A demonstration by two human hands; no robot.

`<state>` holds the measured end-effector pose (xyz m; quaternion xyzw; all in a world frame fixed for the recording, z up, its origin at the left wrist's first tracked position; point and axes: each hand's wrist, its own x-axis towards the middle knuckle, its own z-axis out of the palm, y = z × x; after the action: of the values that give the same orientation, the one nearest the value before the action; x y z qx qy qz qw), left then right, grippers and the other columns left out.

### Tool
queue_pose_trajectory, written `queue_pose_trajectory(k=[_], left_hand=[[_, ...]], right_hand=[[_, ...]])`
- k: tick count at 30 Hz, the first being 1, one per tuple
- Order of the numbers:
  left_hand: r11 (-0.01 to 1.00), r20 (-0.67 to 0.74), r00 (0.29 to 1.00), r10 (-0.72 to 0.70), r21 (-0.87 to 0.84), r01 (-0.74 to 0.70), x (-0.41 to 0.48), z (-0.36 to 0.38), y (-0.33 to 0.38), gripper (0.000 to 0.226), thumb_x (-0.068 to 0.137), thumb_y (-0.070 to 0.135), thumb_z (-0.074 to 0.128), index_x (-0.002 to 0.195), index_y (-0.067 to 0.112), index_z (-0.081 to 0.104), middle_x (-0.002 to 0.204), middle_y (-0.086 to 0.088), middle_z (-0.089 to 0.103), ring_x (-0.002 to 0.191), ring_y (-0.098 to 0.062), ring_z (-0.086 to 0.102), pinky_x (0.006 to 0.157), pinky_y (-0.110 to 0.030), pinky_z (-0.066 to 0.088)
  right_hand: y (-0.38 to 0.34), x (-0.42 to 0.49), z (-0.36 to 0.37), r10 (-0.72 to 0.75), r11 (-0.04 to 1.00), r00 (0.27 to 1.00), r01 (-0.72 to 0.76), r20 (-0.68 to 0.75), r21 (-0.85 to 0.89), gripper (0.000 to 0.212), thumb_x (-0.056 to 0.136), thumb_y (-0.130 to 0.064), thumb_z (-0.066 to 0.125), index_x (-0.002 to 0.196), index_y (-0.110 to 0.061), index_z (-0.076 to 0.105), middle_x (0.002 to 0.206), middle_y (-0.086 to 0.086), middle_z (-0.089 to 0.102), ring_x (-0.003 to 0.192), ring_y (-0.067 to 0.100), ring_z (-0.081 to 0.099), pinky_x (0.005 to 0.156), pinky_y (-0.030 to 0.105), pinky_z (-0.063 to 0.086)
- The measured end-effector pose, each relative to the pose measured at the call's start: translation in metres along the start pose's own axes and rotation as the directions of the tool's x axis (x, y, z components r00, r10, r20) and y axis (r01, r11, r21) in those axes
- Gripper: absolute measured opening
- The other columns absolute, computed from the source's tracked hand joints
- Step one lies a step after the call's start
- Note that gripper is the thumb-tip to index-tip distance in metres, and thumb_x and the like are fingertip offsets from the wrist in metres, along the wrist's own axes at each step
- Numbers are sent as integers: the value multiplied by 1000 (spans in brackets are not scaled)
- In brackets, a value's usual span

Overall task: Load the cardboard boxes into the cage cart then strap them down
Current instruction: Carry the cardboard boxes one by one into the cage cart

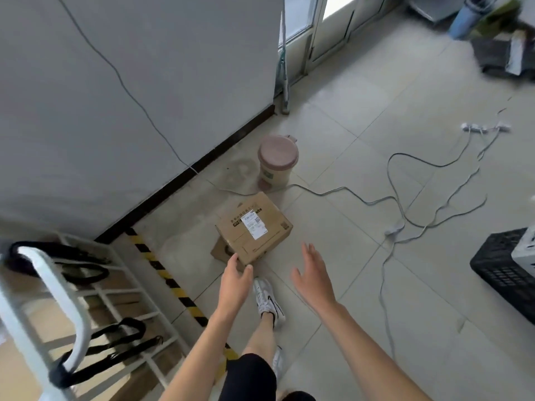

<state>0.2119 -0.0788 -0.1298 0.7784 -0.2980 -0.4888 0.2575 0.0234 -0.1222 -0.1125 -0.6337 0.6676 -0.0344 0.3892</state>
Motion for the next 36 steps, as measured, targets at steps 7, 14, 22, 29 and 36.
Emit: queue_pose_trajectory(k=[7, 14, 22, 29, 36], left_hand=[[996, -32, 995, -92, 11, 93, 118, 35, -6, 59, 100, 33, 54, 153, 18, 31, 151, 4, 43, 133, -8, 40, 105, -27, 34], [950, -35, 950, -312, -33, 310, 220, 69, -53, 64, 100, 36, 54, 155, 19, 27, 158, -2, 37, 144, -22, 34, 114, -36, 31], [859, -35, 869, -493, -179, 480, 366, 111, -133, 60, 94, 34, 60, 147, 23, 34, 142, -4, 51, 133, -29, 47, 110, -48, 40], [752, -228, 735, -639, -387, 534, 442, 141, -189, 70, 89, 30, 71, 134, 11, 22, 135, -7, 52, 119, -25, 55, 92, -30, 39], [695, -132, 749, -649, -503, 513, 440, 148, -221, 74, 82, 48, 77, 140, 26, 35, 110, 22, 54, 103, -5, 56, 79, -20, 41]], right_hand=[[-4, 135, 20, -21, 998, 989, 29, 144, -56, 71, 98, -24, 49, 159, -14, 13, 166, 11, 14, 153, 25, 10, 120, 38, 18], [17, 255, 67, 51, 994, 953, -19, 299, -109, 76, 96, -24, 53, 160, -20, 12, 166, 6, 12, 151, 24, 14, 121, 43, 20], [84, 406, 142, 102, 985, 920, -41, 379, -165, 78, 91, -18, 56, 158, -18, 17, 156, 10, 34, 142, 28, 32, 113, 46, 35], [126, 496, 186, 187, 973, 898, -114, 397, -201, 83, 86, -27, 64, 156, -14, 21, 152, 10, 39, 138, 28, 39, 111, 44, 37], [144, 528, 203, 203, 975, 850, -220, 485, -23, 77, 81, -29, 74, 145, -32, 31, 124, -13, 56, 114, 16, 56, 93, 34, 45]])
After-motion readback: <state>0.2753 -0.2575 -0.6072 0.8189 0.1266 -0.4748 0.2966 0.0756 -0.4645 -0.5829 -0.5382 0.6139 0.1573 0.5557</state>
